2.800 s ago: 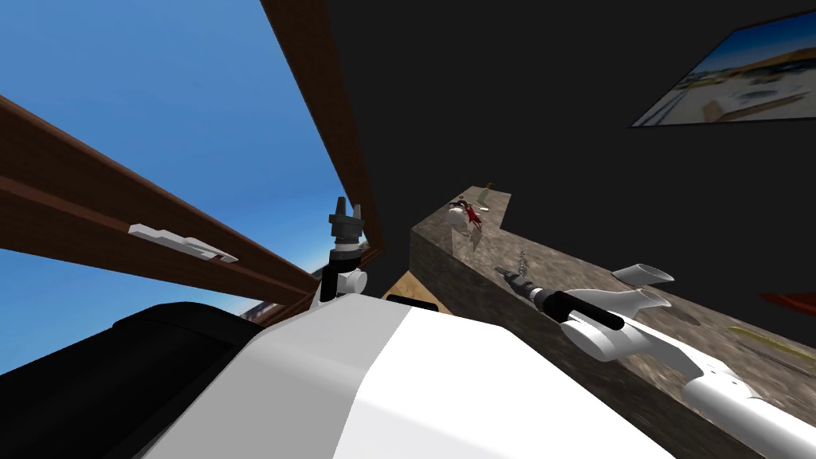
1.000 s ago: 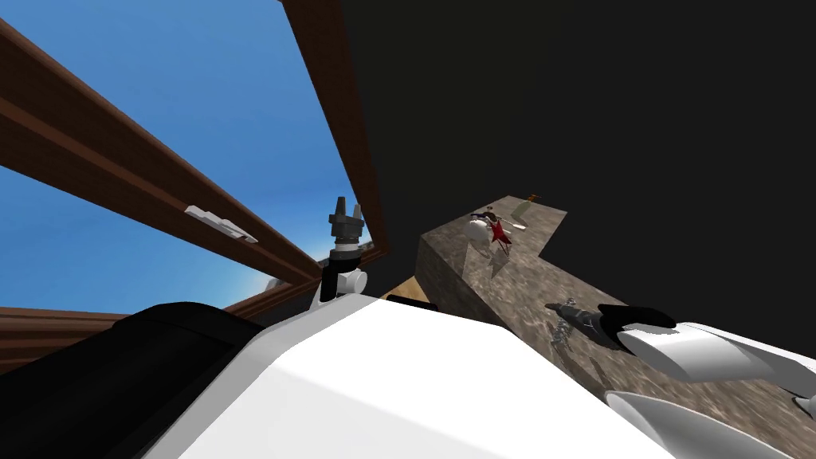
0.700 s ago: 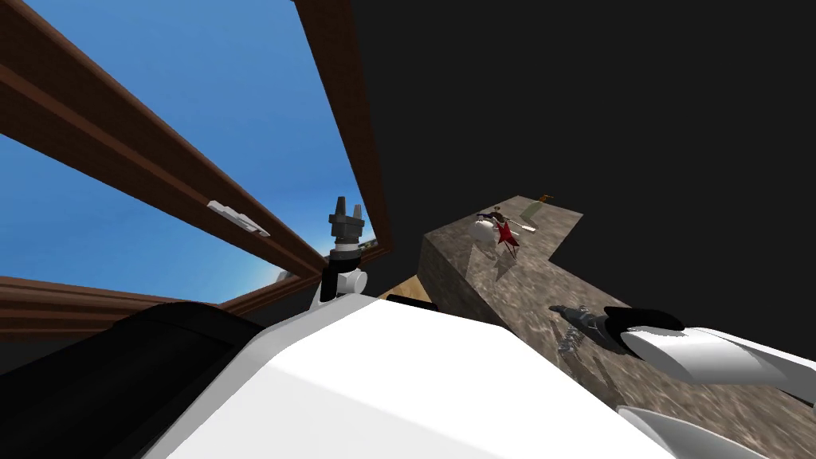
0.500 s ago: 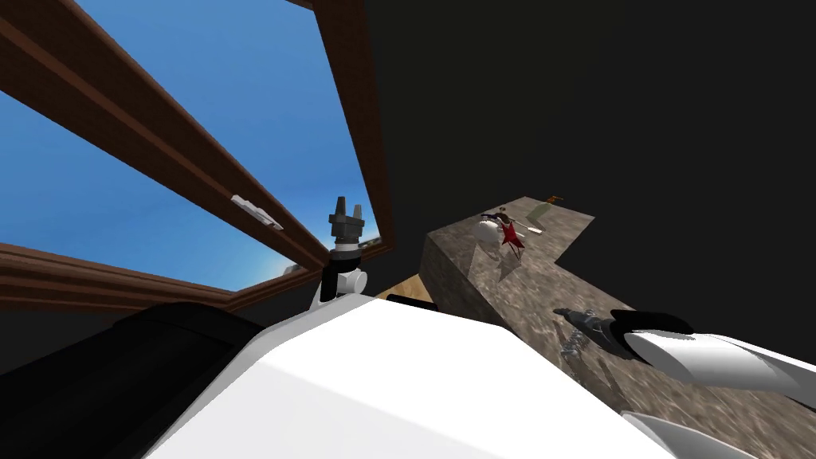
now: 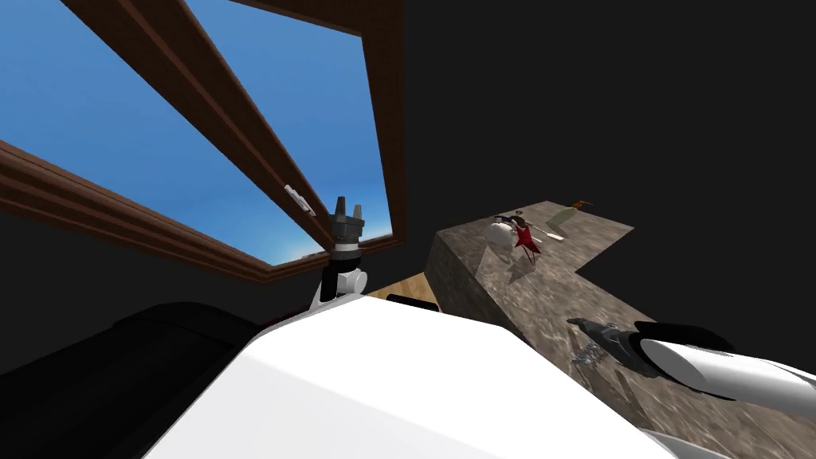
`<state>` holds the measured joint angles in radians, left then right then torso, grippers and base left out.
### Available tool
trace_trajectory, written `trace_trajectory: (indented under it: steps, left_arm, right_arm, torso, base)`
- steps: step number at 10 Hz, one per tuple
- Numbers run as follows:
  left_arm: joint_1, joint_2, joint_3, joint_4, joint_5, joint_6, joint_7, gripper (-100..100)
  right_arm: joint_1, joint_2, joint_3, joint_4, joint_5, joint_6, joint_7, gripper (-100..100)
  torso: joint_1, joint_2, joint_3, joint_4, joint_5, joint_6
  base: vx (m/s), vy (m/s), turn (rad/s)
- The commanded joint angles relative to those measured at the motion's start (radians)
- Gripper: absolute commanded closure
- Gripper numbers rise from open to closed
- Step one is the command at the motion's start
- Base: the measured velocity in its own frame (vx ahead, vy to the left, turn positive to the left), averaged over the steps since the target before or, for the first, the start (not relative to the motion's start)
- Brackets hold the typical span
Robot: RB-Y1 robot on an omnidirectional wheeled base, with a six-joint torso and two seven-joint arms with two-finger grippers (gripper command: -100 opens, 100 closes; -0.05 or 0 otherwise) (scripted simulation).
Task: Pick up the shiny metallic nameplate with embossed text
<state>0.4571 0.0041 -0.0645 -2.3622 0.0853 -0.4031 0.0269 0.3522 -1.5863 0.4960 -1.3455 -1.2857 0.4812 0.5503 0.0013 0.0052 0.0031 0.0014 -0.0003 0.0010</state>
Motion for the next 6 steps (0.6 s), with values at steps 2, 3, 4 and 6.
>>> trace_trajectory:
  steps: [2,3,4,6]
  left_arm:
    - [0.000,0.000,0.000,0.000,0.000,0.000,0.000,0]
    - [0.000,0.000,0.000,0.000,0.000,0.000,0.000,0]
    - [0.000,0.000,0.000,0.000,0.000,0.000,0.000,0]
    - [0.000,0.000,0.000,0.000,0.000,0.000,0.000,0]
  right_arm:
    - [-0.005,0.018,0.011,0.069,-0.072,-0.004,0.054,-100]
    - [-0.005,0.018,0.011,0.081,-0.080,-0.004,0.054,-100]
    - [-0.011,0.033,0.020,0.116,-0.119,-0.007,0.094,-100]
    - [-0.016,0.049,0.028,0.164,-0.161,-0.010,0.127,-100]
  torso:
    - [-0.001,-0.001,0.000,0.000,0.000,0.001]
    - [0.000,-0.001,0.000,0.000,0.000,0.000]
    - [-0.001,-0.001,-0.001,0.000,0.000,0.001]
    - [-0.001,-0.001,0.000,0.000,0.000,0.001]
  base:
    - [-0.087,0.019,0.213]
    - [-0.069,0.011,0.127]
    - [-0.098,0.022,0.210]
    - [-0.085,0.021,0.202]
